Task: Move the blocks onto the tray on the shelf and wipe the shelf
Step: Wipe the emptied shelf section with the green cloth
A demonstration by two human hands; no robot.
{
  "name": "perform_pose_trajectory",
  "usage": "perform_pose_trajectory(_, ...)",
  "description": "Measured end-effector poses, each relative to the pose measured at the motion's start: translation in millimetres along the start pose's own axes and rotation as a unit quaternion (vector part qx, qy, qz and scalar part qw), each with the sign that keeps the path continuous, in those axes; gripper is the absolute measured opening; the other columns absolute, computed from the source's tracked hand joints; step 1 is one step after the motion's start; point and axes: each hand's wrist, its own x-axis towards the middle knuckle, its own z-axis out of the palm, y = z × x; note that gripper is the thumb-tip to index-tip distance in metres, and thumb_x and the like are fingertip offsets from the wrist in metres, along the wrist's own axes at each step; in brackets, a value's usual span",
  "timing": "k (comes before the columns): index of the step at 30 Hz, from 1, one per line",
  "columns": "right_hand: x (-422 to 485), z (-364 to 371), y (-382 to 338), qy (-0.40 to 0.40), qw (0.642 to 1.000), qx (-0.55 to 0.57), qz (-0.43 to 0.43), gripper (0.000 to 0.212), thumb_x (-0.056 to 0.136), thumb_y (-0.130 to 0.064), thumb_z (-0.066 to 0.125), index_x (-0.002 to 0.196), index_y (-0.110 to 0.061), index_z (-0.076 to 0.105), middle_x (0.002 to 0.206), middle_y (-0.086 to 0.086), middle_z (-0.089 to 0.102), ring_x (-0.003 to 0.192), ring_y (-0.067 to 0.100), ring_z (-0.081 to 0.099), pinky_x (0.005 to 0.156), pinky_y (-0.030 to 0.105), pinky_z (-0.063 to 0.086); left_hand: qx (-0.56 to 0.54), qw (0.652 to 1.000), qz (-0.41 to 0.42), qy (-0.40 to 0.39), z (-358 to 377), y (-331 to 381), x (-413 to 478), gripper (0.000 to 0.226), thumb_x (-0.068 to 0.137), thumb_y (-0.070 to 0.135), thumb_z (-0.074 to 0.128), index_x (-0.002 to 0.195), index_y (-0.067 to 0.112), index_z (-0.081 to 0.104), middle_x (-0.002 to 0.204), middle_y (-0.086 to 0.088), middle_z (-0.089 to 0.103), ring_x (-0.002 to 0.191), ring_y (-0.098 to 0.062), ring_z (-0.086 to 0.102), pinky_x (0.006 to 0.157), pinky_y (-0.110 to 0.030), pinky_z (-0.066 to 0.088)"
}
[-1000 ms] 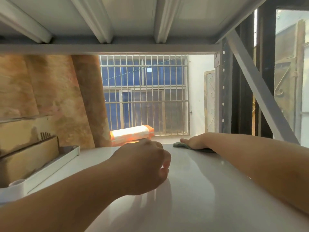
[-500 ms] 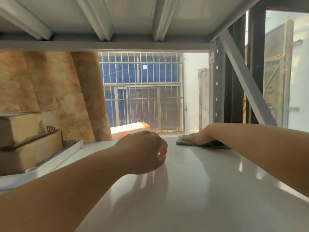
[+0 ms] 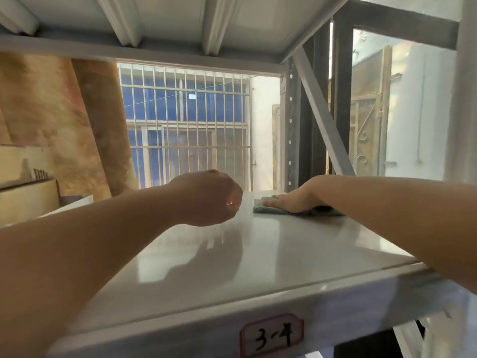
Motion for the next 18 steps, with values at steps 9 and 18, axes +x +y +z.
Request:
perform_pose_trajectory(9,-44.6,16.5,22.6,-0.016,0.997,0.034,-0.062,0.074,0.087,-0.074,0.012,0.151,-0.04,0.0,0.162,-0.002,0.0,0.149,0.025,0.003,0.117,0.047,0.0,-0.004,0.998,0.053,0.019,-2.3,30.9,-4.1,0.028,0.094,0.034,0.045,0.117,0.027,0.06,0.115,0.008,0.061,0.103,-0.01,0.057,0.09,-0.034,0.053)
perform_pose_trajectory(18,-82.5,31.7,36.8,0.021,0.99,0.047,-0.133,0.067,0.094,-0.061,0.014,0.153,-0.031,0.003,0.162,-0.002,0.001,0.149,0.021,0.001,0.117,0.041,-0.001,0.0,0.995,0.06,0.074,-4.5,30.8,-4.9,0.027,0.094,0.033,0.046,0.114,0.026,0.062,0.111,0.008,0.064,0.099,-0.009,0.06,0.086,-0.031,0.055)
